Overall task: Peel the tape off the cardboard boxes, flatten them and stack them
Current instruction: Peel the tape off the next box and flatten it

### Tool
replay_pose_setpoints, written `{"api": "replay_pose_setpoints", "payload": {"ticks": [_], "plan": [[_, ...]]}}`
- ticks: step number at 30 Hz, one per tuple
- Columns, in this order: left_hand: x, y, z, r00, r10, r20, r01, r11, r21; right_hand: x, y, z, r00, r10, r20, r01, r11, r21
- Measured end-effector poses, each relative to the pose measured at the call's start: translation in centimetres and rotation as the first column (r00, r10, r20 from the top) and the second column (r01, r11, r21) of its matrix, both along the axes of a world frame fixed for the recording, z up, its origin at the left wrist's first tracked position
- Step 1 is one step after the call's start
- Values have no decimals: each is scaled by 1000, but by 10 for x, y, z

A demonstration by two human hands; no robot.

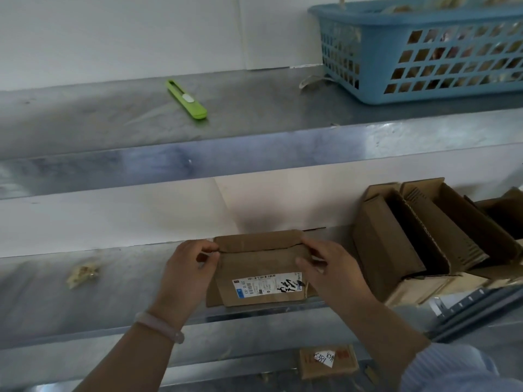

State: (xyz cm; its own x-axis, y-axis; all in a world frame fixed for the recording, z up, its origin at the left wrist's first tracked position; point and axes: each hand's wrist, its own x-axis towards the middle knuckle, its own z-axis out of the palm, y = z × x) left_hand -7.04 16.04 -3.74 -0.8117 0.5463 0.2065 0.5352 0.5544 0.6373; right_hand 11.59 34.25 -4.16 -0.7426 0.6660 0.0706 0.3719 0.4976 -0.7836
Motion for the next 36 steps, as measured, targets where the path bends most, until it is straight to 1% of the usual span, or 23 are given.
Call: {"api": "replay_pose_setpoints", "payload": {"ticks": [3, 4, 5, 7, 10, 12, 14, 16, 17, 20, 22, 24, 26, 29, 33, 36], "plan": [[-2, -1, -3, 995, 45, 91, -46, 999, 18, 2, -5, -8, 998, 5, 55, -6, 1000, 18], [-2, -2, -6, 988, 56, 147, -61, 998, 29, 2, -6, -7, 999, -13, 38, 13, 1000, -8], [-4, -3, -8, 974, 64, 217, -79, 995, 61, 1, -6, -7, 999, -32, 11, 33, 997, -64], [-5, -5, -9, 942, 68, 328, -110, 988, 110, -2, -4, -3, 997, -71, -37, 61, 969, -238], [-2, -5, -3, 943, 26, 330, -64, 992, 105, -6, -1, 5, 983, -171, -63, 126, 888, -442], [1, -4, 4, 946, -58, 319, 19, 992, 125, -6, 2, 8, 979, -200, -45, 150, 846, -511], [3, -4, 9, 935, -161, 315, 133, 985, 106, -6, 6, 14, 991, -132, 6, 121, 889, -443], [-1, -6, 11, 936, -231, 267, 224, 973, 58, -8, 8, 18, 996, -13, 88, 36, 965, -261], [-4, -7, 10, 937, -250, 243, 247, 968, 46, -11, 9, 21, 994, 23, 110, -1, 981, -195], [-12, -12, 7, 934, -297, 197, 300, 954, 14, -18, 15, 23, 981, 108, 163, -85, 986, -142], [-14, -14, 8, 928, -323, 185, 331, 944, -13, -20, 18, 23, 950, 200, 241, -188, 979, -72], [-13, -14, 11, 927, -338, 165, 355, 931, -86, -22, 19, 22, 913, 251, 322, -262, 965, -11], [-13, -12, 14, 925, -339, 173, 364, 921, -139, -27, 20, 21, 880, 223, 419, -261, 965, 34], [-10, 1, 16, 926, -277, 258, 326, 930, -170, -39, 16, 24, 872, 150, 466, -219, 971, 97], [-2, 25, 12, 980, -105, 170, 127, 984, -125, -55, 10, 24, 876, 24, 482, -91, 989, 116], [2, 35, 12, 996, -62, 58, 73, 975, -211, -59, 5, 26, 874, -20, 485, -73, 982, 173]]}}
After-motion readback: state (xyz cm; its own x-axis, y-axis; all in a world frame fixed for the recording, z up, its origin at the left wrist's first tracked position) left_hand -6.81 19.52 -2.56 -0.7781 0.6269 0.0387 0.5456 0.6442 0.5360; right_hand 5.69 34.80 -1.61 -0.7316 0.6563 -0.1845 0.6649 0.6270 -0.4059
